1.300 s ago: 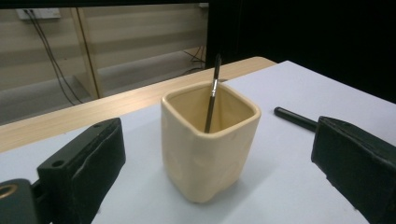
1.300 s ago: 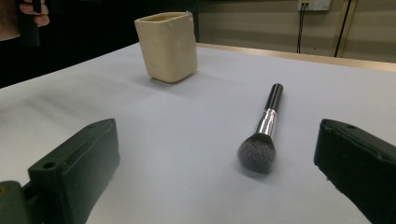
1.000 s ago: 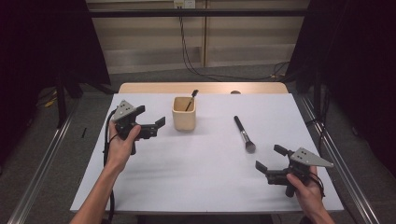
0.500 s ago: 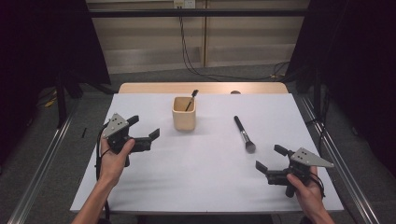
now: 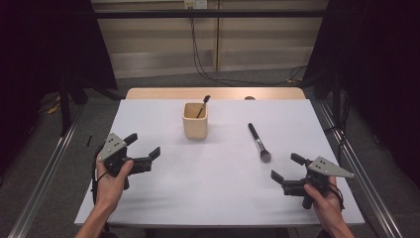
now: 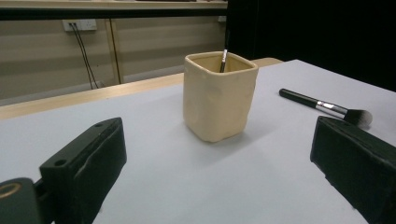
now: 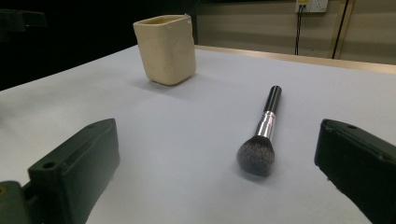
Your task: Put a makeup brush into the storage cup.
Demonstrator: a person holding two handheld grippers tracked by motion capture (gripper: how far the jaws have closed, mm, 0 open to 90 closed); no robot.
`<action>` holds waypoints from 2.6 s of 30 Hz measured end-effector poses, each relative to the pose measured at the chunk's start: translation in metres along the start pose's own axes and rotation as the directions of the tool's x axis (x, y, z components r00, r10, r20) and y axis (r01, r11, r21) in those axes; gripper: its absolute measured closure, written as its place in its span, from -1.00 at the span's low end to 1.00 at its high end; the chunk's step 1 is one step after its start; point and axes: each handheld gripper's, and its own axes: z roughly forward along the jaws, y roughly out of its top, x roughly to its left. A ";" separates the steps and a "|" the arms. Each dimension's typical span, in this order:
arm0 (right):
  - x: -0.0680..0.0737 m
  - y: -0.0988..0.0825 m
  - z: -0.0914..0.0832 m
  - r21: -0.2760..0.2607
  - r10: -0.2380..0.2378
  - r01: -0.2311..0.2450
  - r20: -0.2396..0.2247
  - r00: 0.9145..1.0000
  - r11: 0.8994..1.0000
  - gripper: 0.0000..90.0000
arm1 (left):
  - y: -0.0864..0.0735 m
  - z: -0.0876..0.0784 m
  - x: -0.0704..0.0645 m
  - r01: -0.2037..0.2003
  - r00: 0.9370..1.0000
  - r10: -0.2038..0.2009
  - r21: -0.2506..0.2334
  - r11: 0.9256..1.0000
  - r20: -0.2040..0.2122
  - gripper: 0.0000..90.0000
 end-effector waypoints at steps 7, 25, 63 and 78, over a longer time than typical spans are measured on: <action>0.001 0.001 0.001 -0.004 0.007 -0.007 0.007 1.000 1.000 -1.00 | -0.012 -0.017 0.000 0.000 1.000 0.000 0.012 1.000 -0.007 -0.92; 0.000 0.000 -0.001 -0.007 0.014 -0.014 0.008 1.000 1.000 -1.00 | -0.034 -0.045 -0.006 0.015 0.998 -0.013 0.026 1.000 -0.056 -0.92; -0.019 0.034 0.024 0.009 0.013 -0.013 0.021 1.000 1.000 -1.00 | -0.041 -0.051 -0.013 0.023 0.998 -0.021 0.032 0.999 -0.053 -0.93; -0.029 0.060 0.063 -0.004 0.011 -0.011 0.036 0.999 1.000 -1.00 | -0.040 -0.050 -0.013 0.013 0.999 -0.011 0.036 0.999 -0.036 -0.93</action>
